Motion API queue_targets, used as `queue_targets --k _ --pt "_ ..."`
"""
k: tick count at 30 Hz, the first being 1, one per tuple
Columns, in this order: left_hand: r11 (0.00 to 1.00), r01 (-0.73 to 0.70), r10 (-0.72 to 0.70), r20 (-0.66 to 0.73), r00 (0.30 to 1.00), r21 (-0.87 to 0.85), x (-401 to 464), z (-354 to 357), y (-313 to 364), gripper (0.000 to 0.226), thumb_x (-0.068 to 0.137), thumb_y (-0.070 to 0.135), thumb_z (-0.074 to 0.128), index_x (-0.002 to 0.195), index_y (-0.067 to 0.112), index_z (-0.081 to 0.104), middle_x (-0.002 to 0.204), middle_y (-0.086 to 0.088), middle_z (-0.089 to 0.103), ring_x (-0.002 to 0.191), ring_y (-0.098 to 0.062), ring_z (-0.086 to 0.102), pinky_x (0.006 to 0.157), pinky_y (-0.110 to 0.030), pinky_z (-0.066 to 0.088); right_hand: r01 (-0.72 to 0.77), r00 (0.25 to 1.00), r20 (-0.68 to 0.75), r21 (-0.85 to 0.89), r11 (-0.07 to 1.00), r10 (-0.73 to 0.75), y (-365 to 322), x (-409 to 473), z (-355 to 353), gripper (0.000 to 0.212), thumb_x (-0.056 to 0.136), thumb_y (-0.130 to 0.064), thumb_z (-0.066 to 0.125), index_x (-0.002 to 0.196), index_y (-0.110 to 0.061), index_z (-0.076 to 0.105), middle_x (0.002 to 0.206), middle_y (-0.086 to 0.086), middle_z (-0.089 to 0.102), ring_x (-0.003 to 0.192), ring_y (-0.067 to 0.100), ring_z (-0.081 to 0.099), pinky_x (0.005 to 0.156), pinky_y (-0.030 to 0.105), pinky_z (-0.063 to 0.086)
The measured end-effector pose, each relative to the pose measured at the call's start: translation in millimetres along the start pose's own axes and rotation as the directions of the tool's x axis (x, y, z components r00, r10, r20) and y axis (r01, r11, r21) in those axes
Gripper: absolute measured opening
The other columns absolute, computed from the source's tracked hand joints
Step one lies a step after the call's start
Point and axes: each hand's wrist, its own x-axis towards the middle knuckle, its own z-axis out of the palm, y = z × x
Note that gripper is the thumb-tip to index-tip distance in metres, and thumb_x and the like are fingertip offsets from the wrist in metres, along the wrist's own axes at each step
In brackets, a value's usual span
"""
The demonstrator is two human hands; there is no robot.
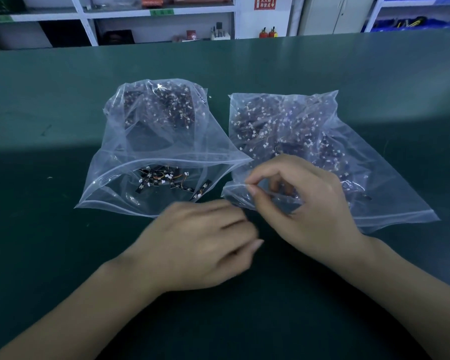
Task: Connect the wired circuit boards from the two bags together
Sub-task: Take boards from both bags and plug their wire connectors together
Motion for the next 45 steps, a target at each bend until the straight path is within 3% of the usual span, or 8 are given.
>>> queue_targets --k 3,7,17,24,30,34,38,45 --pt "0.960 0.278 -0.277 -0.021 0.961 0.039 -21 2 -22 0.036 0.108 0.030 0.057 0.078 0.015 0.068 0.072 0.003 0.058 0.065 -0.024 0.059 0.052 -0.039 0.050 -0.001 0.996 0.088 0.010 1.000 0.000 -1 -1 1 0.009 0.094 -0.008 0.076 0.099 -0.016 0.074 0.096 -0.020 0.065 0.080 -0.001 0.057 0.074 0.015 0.045" --pt "0.813 0.582 -0.579 -0.125 0.806 -0.012 -32 10 -42 0.028 0.107 0.038 0.055 0.086 0.021 0.062 0.057 0.012 0.042 0.050 -0.011 0.042 0.051 -0.031 0.036 -0.019 0.983 0.184 0.001 1.000 0.019 -1 -4 5 0.010 0.095 -0.015 0.078 0.102 -0.021 0.075 0.095 -0.018 0.069 0.069 0.012 0.061 0.064 0.033 0.055" --pt "0.738 0.673 -0.671 0.063 0.739 -0.037 -41 16 -52 0.006 0.094 0.041 0.073 0.100 0.040 0.075 0.062 0.013 0.054 0.064 -0.004 0.058 0.056 -0.022 0.039 -0.073 0.996 0.063 0.058 0.996 0.069 4 -3 7 0.009 0.101 -0.010 0.072 0.107 -0.016 0.074 0.062 -0.014 0.040 0.052 0.008 0.043 0.061 0.010 0.033" --pt "0.677 0.735 -0.730 0.087 0.678 -0.037 -41 18 -51 0.010 0.088 0.052 0.074 0.094 0.043 0.074 0.073 0.017 0.061 0.076 -0.002 0.061 0.056 -0.021 0.037 -0.083 0.996 0.022 0.075 0.994 0.082 3 -4 7 0.010 0.102 -0.007 0.069 0.108 -0.012 0.074 0.058 -0.004 0.038 0.050 0.013 0.041 0.058 0.014 0.035" --pt "0.628 0.778 -0.769 0.144 0.622 -0.004 -40 16 -53 0.015 0.086 0.060 0.069 0.089 0.045 0.071 0.080 0.028 0.061 0.063 0.003 0.056 0.058 -0.023 0.040 -0.084 0.996 0.006 0.063 0.994 0.084 3 -3 6 0.010 0.101 -0.006 0.069 0.107 -0.012 0.074 0.057 -0.002 0.038 0.049 0.016 0.041 0.055 0.018 0.037" --pt "0.640 0.768 -0.765 0.119 0.633 0.020 -38 14 -51 0.011 0.085 0.048 0.078 0.082 0.040 0.073 0.065 0.015 0.058 0.064 0.001 0.056 0.058 -0.022 0.039 -0.091 0.996 0.027 0.079 0.993 0.089 3 -4 7 0.010 0.101 -0.005 0.069 0.107 -0.011 0.074 0.056 -0.002 0.039 0.048 0.016 0.040 0.055 0.018 0.036" --pt "0.681 0.732 -0.731 0.043 0.681 -0.016 -38 10 -48 0.010 0.088 0.038 0.079 0.084 0.037 0.070 0.085 0.019 0.060 0.076 0.003 0.058 0.060 -0.024 0.041 -0.111 0.993 0.042 0.083 0.990 0.107 4 -5 10 0.012 0.101 -0.006 0.070 0.109 -0.014 0.074 0.061 -0.007 0.044 0.051 0.010 0.043 0.057 0.014 0.036" --pt "0.829 0.507 -0.541 -0.109 0.834 -0.238 -29 13 -36 0.007 0.100 0.031 0.072 0.096 0.028 0.076 0.085 0.030 0.061 0.064 -0.004 0.052 0.061 -0.023 0.043 -0.135 0.989 0.063 0.024 0.991 0.134 4 -2 7 0.021 0.104 -0.032 0.067 0.122 -0.023 0.074 0.097 -0.016 0.064 0.075 0.015 0.060 0.070 0.025 0.051"
